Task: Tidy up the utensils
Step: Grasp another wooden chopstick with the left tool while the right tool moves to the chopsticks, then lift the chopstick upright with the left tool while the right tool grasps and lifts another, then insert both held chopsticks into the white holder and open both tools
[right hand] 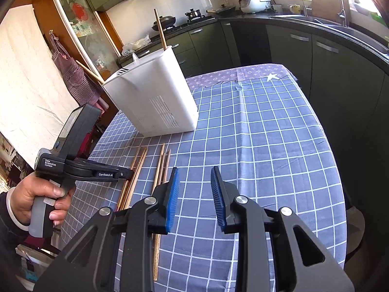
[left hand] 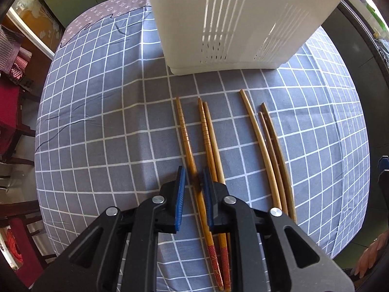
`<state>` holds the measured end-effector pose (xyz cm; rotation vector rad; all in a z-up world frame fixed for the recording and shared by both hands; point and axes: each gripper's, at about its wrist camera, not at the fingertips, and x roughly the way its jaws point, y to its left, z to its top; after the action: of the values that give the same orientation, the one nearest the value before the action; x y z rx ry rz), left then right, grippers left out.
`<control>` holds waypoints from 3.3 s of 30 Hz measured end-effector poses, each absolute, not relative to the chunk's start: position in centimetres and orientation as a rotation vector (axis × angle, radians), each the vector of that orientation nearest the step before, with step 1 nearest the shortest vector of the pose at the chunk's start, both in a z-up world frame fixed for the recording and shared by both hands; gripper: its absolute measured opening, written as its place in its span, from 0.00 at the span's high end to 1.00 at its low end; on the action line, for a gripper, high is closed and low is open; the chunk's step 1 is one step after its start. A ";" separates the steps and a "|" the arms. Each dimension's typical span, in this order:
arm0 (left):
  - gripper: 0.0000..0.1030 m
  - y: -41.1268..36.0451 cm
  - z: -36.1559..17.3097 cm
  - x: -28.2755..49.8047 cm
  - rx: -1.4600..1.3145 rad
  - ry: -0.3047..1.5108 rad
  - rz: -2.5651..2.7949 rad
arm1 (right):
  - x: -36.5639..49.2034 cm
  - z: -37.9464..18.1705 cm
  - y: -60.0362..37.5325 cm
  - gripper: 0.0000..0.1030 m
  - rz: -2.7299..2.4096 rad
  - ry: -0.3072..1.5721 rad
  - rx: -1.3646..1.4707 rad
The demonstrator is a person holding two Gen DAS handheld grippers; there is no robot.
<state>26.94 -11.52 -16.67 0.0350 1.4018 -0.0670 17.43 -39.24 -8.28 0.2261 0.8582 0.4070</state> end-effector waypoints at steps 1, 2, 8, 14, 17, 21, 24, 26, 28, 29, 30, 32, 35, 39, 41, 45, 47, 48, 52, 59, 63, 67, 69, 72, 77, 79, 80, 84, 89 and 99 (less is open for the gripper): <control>0.88 -11.5 -16.7 27.0 0.029 1.410 -0.066 | 17.4 -8.2 -39.2 0.74 0.408 0.860 0.227; 0.92 -11.5 -16.7 27.0 0.023 1.425 -0.063 | 17.5 -8.2 -39.2 0.74 0.409 0.863 0.226; 0.94 -11.5 -16.7 27.4 0.014 1.515 -0.054 | 17.8 -7.9 -38.0 0.74 0.425 0.880 0.191; 0.94 -10.3 -16.0 27.6 -0.010 1.474 -0.070 | 19.6 -8.9 -35.0 0.74 0.466 0.950 0.095; 0.94 -9.7 -13.9 27.0 -0.018 1.420 -0.090 | 21.6 -10.3 -33.0 0.74 0.517 1.051 0.039; 0.94 -8.7 -10.3 25.4 -0.005 1.327 -0.132 | 24.4 -12.4 -30.3 0.74 0.579 1.213 -0.037; 0.94 -8.4 -7.9 23.8 0.011 1.250 -0.161 | 25.6 -13.3 -29.0 0.76 0.586 1.305 -0.079; 0.94 -8.2 -6.9 22.8 0.018 1.213 -0.175 | 26.2 -13.6 -28.4 0.78 0.579 1.350 -0.093; 0.94 -7.7 -6.3 22.1 0.024 1.191 -0.188 | 26.5 -13.8 -27.8 0.82 0.568 1.384 -0.117; 0.94 -7.5 -6.3 21.7 0.021 1.185 -0.193 | 26.6 -14.1 -27.4 0.83 0.561 1.403 -0.131; 0.94 -7.3 -6.3 21.4 0.020 1.179 -0.198 | 26.5 -14.4 -27.1 0.84 0.553 1.420 -0.153; 0.94 -7.5 -6.0 20.8 0.027 1.163 -0.206 | 26.6 -14.8 -26.6 0.88 0.533 1.438 -0.177; 0.94 -7.3 -5.7 20.3 0.027 1.150 -0.220 | 26.6 -14.9 -25.8 0.88 0.507 1.444 -0.207; 0.94 -7.4 -5.6 19.5 0.037 1.141 -0.235 | 26.9 -15.4 -24.8 0.88 0.477 1.482 -0.231; 0.94 -7.4 -5.6 19.3 0.038 1.141 -0.239 | 27.1 -15.5 -24.4 0.88 0.460 1.498 -0.243; 0.94 -7.2 -5.6 19.2 0.037 1.136 -0.239 | 27.3 -15.6 -23.4 0.88 0.424 1.510 -0.274; 0.94 -7.2 -5.6 19.2 0.038 1.135 -0.239 | 27.3 -15.8 -22.8 0.91 0.413 1.510 -0.296; 0.94 -7.2 -5.6 19.2 0.039 1.135 -0.239 | 27.4 -15.8 -22.6 0.91 0.409 1.512 -0.292; 0.94 -7.0 -5.6 19.1 0.036 1.138 -0.244 | 27.2 -15.9 -22.4 0.93 0.411 1.503 -0.286; 0.94 -6.5 -5.2 18.8 0.026 1.129 -0.242 | 26.1 -13.2 -24.6 0.93 0.479 1.398 -0.191; 0.94 -6.3 -4.5 18.6 0.024 1.105 -0.236 | 24.1 -9.4 -25.9 0.93 0.507 1.253 -0.156; 0.94 -6.2 -4.0 18.2 0.018 1.096 -0.241 | 21.8 -6.0 -27.5 0.93 0.548 1.134 -0.105; 0.94 -6.2 -3.5 17.9 0.015 1.088 -0.246 | 20.5 -4.5 -28.4 0.93 0.562 1.078 -0.090; 0.94 -6.3 -2.8 17.4 0.017 1.073 -0.253 | 19.0 -3.0 -29.8 0.93 0.573 1.026 -0.077; 0.94 -6.5 -2.1 16.5 0.032 1.053 -0.257 | 16.7 -1.8 -31.2 0.93 0.579 0.977 -0.066; 0.94 -6.6 -2.0 16.3 0.036 1.053 -0.259 | 16.1 -1.6 -31.4 0.93 0.584 0.968 -0.058; 0.94 -6.7 -2.0 16.2 0.039 1.052 -0.258 | 15.9 -1.5 -31.6 0.93 0.587 0.964 -0.056; 0.94 -6.8 -2.0 16.2 0.043 1.052 -0.259 | 15.5 -1.6 -32.0 0.93 0.590 0.957 -0.046; 0.94 -7.2 -1.3 16.0 0.052 1.039 -0.268 | 15.8 -1.3 -32.5 0.93 0.590 0.940 -0.031; 0.94 -7.7 0.5 16.5 0.054 1.005 -0.287 | 16.9 1.8 -32.5 0.93 0.595 0.873 -0.020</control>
<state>16.54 -7.73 0.53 0.0535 1.0045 -0.2871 16.87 -32.53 1.78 -0.0200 0.8729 0.5954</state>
